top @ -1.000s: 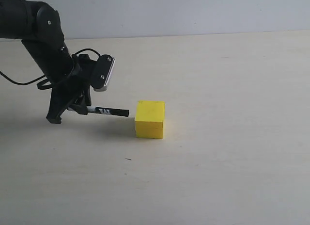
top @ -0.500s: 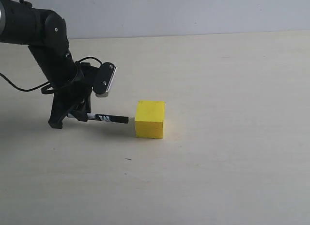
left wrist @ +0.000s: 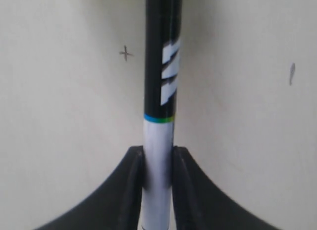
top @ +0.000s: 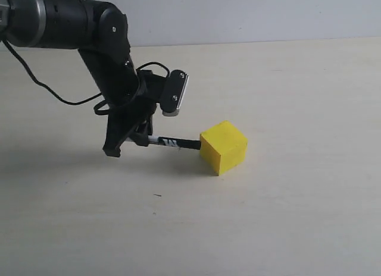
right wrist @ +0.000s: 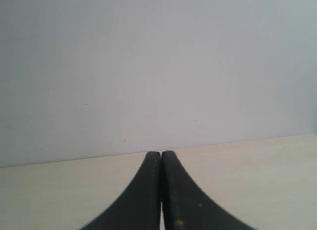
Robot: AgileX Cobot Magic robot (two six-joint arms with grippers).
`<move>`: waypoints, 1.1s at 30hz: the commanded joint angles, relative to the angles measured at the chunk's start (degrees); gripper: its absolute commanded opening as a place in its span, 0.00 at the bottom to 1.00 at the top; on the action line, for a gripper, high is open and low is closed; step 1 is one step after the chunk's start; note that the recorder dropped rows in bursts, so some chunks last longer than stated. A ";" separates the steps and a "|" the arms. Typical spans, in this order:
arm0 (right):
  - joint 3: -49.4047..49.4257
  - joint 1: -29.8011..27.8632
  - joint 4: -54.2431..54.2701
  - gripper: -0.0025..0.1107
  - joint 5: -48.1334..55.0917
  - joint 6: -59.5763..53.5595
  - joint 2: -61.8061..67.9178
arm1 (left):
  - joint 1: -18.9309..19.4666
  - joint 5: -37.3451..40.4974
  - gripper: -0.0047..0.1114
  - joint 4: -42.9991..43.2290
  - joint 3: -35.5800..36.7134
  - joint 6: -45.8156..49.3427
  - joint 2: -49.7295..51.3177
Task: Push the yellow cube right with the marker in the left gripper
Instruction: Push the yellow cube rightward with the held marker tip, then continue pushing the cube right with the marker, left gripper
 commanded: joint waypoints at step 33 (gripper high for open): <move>0.27 0.13 -0.25 0.02 -0.03 -0.33 -0.32 | -3.38 2.28 0.04 6.82 -4.37 -23.92 3.38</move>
